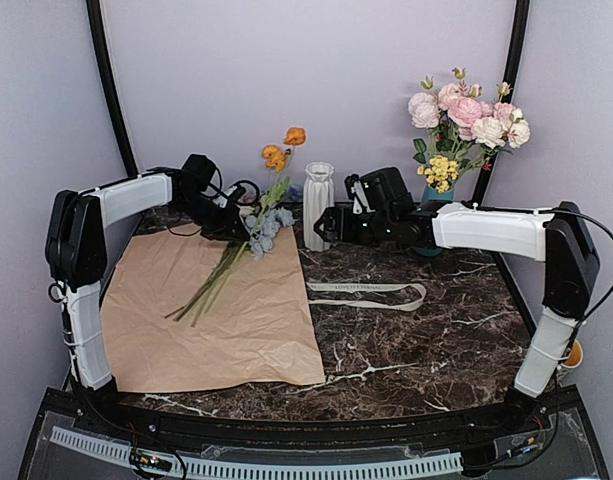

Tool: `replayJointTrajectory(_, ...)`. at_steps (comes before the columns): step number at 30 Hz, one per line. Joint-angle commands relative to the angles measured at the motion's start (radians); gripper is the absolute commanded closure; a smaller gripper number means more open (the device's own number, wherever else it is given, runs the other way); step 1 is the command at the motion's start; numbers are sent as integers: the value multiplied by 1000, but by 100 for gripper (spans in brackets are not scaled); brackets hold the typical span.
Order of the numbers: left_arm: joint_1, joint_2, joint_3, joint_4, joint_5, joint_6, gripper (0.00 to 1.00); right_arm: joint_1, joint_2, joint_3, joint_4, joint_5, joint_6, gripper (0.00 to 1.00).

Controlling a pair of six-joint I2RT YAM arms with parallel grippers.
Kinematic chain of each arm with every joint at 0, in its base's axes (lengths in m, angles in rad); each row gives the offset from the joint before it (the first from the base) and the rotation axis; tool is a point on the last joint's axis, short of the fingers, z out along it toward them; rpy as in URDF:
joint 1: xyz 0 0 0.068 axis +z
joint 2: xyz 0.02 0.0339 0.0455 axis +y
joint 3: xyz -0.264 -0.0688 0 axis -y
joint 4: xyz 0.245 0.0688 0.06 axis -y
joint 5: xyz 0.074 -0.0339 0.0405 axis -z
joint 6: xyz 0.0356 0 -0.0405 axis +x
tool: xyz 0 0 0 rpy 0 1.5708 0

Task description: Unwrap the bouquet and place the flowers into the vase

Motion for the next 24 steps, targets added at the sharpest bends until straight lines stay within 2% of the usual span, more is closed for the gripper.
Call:
replayJointTrajectory(1,7,-91,-44,82,127,-10,100,-4,-41,14,130,-106,-21,8)
replayJointTrajectory(6,7,-177,-142,214,214,-23,100,-1,-7,65,200,-232,-20,11)
replayJointTrajectory(11,7,-251,-215,296,242,-26,99,6,55,167,217,-304,-16,15)
replayJointTrajectory(24,4,-431,-390,486,345,-22,98,31,236,439,135,-478,-23,29)
